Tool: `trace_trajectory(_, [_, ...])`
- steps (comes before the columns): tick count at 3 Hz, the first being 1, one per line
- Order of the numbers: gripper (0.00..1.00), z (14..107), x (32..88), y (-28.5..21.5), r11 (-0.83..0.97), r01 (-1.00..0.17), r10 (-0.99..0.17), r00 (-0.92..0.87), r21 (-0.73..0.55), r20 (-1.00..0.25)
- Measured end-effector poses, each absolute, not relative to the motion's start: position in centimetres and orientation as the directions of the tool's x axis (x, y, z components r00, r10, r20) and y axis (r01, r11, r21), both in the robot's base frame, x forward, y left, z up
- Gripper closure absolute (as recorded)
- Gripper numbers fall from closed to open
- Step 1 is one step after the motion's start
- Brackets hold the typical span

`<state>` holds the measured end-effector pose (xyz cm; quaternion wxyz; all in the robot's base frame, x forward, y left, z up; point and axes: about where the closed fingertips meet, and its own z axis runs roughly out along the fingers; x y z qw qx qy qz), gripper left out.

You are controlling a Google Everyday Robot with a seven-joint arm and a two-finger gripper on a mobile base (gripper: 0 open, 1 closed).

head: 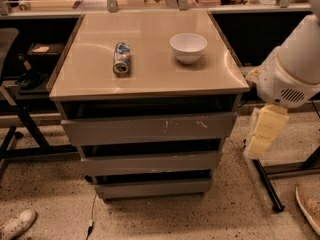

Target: Open top drawer

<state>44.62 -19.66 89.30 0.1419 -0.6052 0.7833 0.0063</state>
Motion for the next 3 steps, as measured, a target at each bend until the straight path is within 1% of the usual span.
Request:
trace_trajectory(2, [0.00, 77.5, 47.8, -15.9, 0.232, -0.971, -0.948, -0.213, -0.053, -0.236])
trace_trajectory(3, [0.00, 77.2, 47.6, -15.7, 0.223, -0.973, -0.951, -0.204, -0.060, -0.232])
